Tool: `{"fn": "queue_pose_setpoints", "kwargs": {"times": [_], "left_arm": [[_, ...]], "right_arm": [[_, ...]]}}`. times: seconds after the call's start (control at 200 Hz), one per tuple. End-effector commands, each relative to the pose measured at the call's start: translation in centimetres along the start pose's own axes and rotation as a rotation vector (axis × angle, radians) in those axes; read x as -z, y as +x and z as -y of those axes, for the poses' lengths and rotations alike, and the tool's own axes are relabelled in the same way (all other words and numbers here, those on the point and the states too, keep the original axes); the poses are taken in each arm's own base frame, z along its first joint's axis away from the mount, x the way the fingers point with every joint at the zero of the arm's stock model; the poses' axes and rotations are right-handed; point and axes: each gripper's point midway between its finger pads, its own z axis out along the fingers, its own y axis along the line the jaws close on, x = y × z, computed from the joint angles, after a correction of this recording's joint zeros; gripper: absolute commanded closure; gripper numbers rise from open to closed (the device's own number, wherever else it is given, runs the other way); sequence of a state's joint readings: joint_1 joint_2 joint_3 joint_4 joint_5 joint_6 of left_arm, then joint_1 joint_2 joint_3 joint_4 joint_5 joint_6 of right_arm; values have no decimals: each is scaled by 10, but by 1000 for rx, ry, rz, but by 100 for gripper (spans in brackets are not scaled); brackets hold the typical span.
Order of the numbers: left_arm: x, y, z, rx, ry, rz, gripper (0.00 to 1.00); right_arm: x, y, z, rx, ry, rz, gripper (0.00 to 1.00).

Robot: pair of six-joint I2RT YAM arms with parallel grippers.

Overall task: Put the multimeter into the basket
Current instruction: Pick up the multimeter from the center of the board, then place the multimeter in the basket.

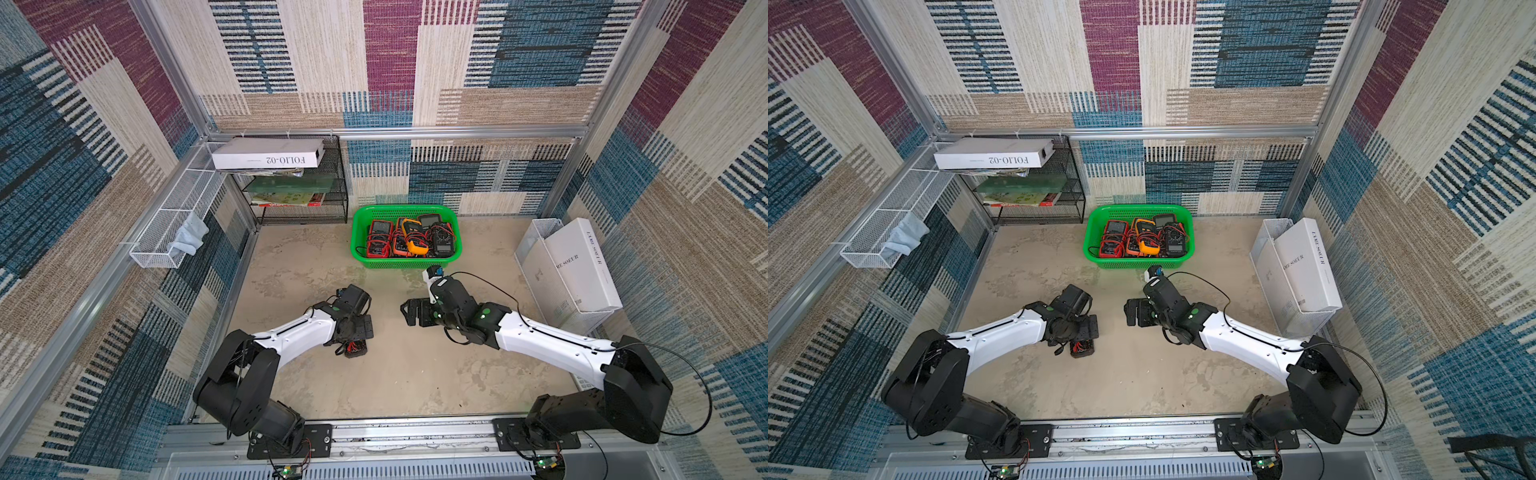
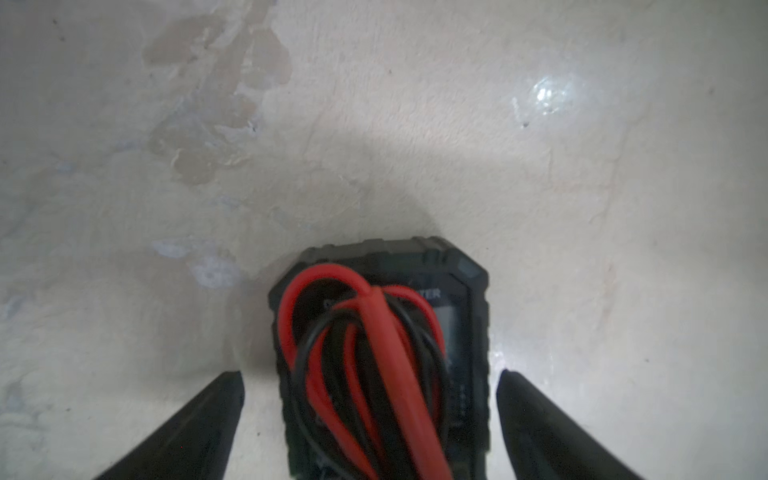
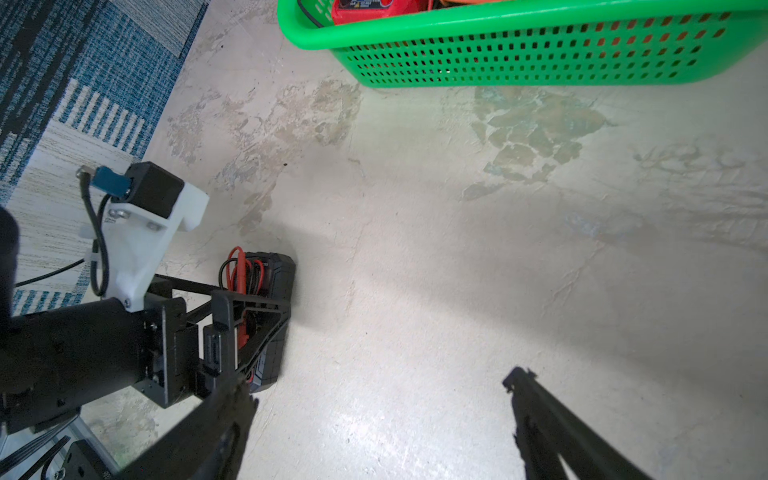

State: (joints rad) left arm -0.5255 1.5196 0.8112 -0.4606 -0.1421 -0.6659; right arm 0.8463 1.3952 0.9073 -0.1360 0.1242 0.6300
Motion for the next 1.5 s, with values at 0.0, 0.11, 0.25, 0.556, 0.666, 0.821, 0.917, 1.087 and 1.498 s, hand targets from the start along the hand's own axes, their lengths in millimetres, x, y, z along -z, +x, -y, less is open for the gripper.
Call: {"fn": "queue_pose_setpoints", "kwargs": {"times": [0.0, 0.11, 0.25, 0.556, 0.666, 0.821, 0.917, 1.087, 1.498], "left_arm": [[-2, -4, 1, -3, -9, 20, 8], [-2, -3, 3, -8, -6, 21, 16], [-2, -3, 4, -11, -6, 27, 25], [1, -3, 6, -11, 7, 33, 56], [6, -6, 8, -7, 19, 47, 67], [19, -14, 12, -6, 42, 75, 68], [28, -20, 15, -11, 57, 94, 68], [48, -34, 24, -32, 92, 137, 69], [90, -89, 55, -114, 141, 264, 69]], "right_arm": [[3, -6, -5, -8, -23, 24, 0], [4, -7, -5, -8, -23, 27, 1], [4, -8, -7, -10, -30, 29, 0], [9, -17, -4, -21, -37, 41, 0], [11, -23, -2, -34, -50, 51, 1], [15, -31, -1, -45, -65, 65, 0], [18, -37, -2, -47, -76, 79, 0], [27, -52, -7, -54, -128, 121, 1], [58, -91, -24, -26, -231, 255, 0]]}}
